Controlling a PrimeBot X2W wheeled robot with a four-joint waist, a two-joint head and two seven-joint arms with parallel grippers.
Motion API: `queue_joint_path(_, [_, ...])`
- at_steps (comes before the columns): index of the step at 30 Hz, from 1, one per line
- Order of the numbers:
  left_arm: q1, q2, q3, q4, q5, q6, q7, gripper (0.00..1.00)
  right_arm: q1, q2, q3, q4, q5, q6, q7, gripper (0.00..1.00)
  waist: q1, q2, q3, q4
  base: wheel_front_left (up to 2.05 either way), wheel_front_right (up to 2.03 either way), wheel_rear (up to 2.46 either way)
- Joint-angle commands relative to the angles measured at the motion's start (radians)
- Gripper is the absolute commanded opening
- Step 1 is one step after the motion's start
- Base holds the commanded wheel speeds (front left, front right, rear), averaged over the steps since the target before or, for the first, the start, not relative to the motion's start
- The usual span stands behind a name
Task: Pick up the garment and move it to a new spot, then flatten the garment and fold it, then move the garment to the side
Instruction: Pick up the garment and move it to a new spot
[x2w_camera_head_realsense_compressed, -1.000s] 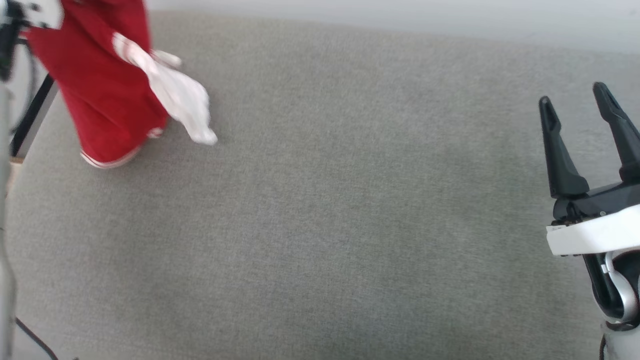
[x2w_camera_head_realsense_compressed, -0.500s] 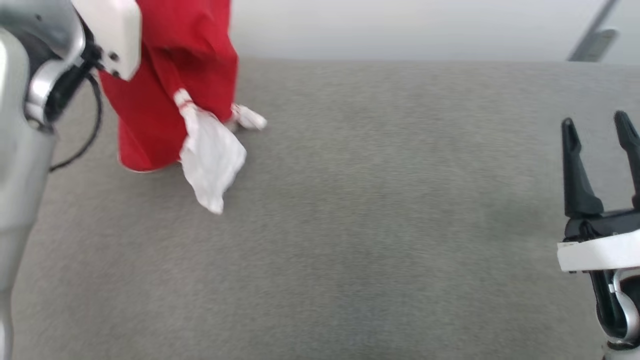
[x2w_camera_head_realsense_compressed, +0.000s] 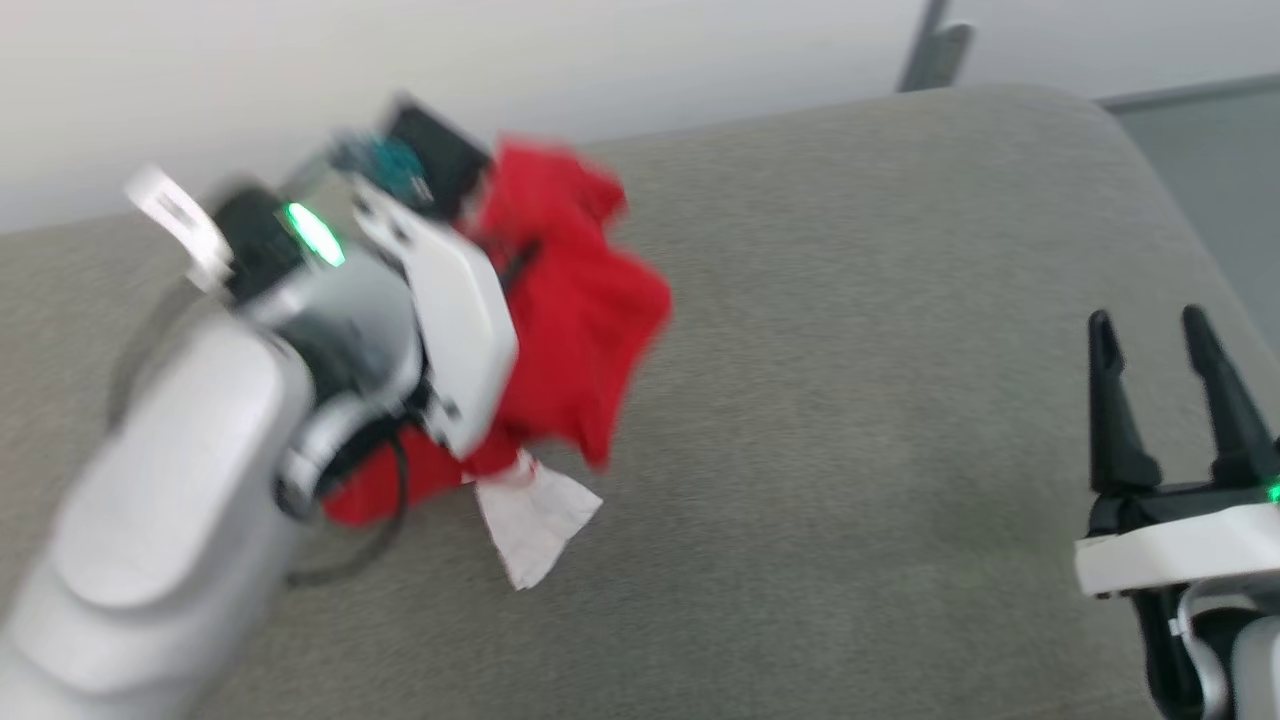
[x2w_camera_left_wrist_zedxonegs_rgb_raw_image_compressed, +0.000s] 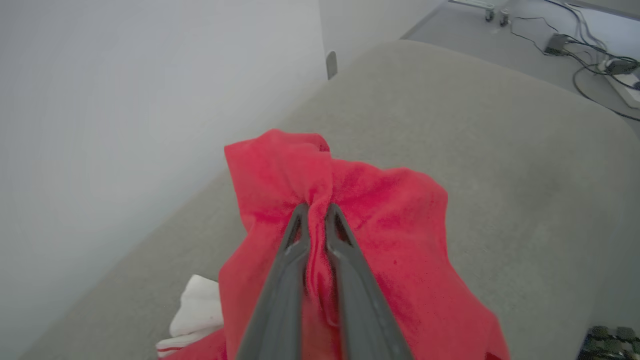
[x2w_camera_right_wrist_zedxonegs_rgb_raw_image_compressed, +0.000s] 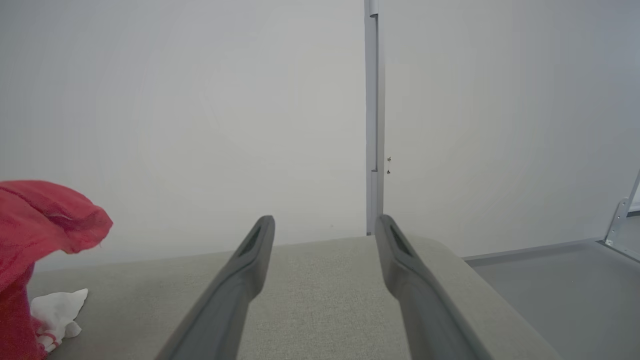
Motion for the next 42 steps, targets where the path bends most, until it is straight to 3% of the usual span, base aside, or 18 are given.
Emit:
queue_joint_path(1, [0.027,-0.001,-0.010,0.011,-0.006,0.004,0.005,0.00,0.008,0.008,0.004,0.006,0.006,-0.001,-0.008,1.00,0.0000,0.0000,-0.002,-0.041,0.00,0.00,0.00])
queue_joint_path(11, [0.159,-0.082,-0.142,0.297,-0.018,-0.045,-0.037,0.00,-0.008,0.034,0.072,0.082,0.068,-0.001,-0.023,1.00,0.0000,0.0000,0.011,-0.116,0.00,0.00,0.00])
queue_joint_path(21, [0.151,-0.147,-0.245,0.587,-0.015,-0.071,-0.071,0.00,-0.035,-0.004,0.140,0.136,0.095,-0.001,-0.020,1.00,0.0000,0.0000,0.011,-0.141,0.00,0.00,0.00])
queue_joint_path(22, [0.146,-0.154,-0.250,0.603,-0.024,-0.073,-0.075,0.04,-0.038,-0.007,0.144,0.140,0.101,-0.001,-0.021,1.00,0.0000,0.0000,0.011,-0.140,0.00,0.00,0.00])
queue_joint_path(23, [0.137,-0.159,-0.253,0.615,-0.028,-0.075,-0.083,0.34,-0.040,-0.010,0.148,0.145,0.106,-0.001,-0.020,1.00,0.0000,0.0000,0.010,-0.139,0.00,0.00,0.00])
queue_joint_path(24, [0.129,-0.165,-0.251,0.621,-0.037,-0.076,-0.094,0.79,-0.039,-0.015,0.154,0.149,0.109,-0.001,-0.016,1.00,0.0000,0.0000,0.009,-0.136,0.00,0.00,0.00])
queue_joint_path(25, [0.121,-0.170,-0.249,0.624,-0.045,-0.077,-0.107,1.00,-0.039,-0.021,0.154,0.150,0.107,-0.001,-0.014,1.00,0.0000,0.0000,0.007,-0.132,0.00,0.00,0.00])
queue_joint_path(35, [0.064,-0.160,-0.238,0.567,-0.097,-0.078,-0.233,1.00,-0.028,-0.056,0.168,0.150,0.110,-0.001,0.000,1.00,0.0000,0.0000,-0.019,-0.074,0.00,0.00,0.00])
queue_joint_path(42, [0.088,-0.103,-0.182,0.467,-0.104,-0.068,-0.396,1.00,-0.007,-0.061,0.141,0.144,0.086,-0.001,-0.007,1.00,0.0000,0.0000,-0.059,-0.011,0.00,0.00,0.00])
